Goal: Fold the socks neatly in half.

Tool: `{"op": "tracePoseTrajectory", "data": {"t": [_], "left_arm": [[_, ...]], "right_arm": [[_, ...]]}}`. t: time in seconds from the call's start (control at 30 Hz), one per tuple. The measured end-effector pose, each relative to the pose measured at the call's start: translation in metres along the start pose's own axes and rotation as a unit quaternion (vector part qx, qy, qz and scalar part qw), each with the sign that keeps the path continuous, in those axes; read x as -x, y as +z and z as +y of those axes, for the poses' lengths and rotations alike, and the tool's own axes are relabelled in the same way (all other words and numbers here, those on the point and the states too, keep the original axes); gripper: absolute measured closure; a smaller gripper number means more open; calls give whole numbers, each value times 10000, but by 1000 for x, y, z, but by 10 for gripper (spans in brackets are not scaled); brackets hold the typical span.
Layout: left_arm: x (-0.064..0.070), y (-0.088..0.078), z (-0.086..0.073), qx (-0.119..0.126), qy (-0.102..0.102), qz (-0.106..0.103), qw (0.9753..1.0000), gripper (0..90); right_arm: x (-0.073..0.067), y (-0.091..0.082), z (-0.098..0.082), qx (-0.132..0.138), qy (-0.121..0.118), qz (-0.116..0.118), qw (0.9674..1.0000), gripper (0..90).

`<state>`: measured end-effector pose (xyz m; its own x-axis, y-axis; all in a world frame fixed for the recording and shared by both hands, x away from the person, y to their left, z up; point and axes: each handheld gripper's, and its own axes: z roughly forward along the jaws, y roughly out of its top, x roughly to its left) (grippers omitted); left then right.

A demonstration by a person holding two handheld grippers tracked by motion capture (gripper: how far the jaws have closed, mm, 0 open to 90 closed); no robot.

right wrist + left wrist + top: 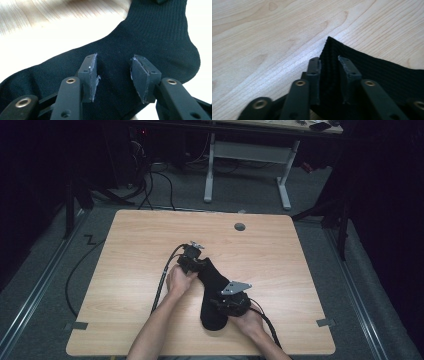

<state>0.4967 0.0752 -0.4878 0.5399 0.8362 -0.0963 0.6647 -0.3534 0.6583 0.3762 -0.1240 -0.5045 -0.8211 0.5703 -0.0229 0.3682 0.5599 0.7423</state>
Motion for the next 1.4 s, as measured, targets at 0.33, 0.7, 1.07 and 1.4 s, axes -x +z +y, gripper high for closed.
{"op": "tracePoseTrajectory", "data": {"t": [0.33,0.7,1.07,1.4], "left_arm": [[-7,-14,-1,143,-63,-259,9995,785],[-7,-46,4,700,48,-413,9967,786],[1,-64,6,989,342,-770,9915,785],[12,-80,-1,1121,702,-1196,9840,792]], "right_arm": [[3,0,2,-66,129,70,9999,557],[8,-6,15,196,503,-137,9984,631],[12,30,40,-94,576,-501,9970,667],[17,47,46,-32,680,-744,9949,661]]}}
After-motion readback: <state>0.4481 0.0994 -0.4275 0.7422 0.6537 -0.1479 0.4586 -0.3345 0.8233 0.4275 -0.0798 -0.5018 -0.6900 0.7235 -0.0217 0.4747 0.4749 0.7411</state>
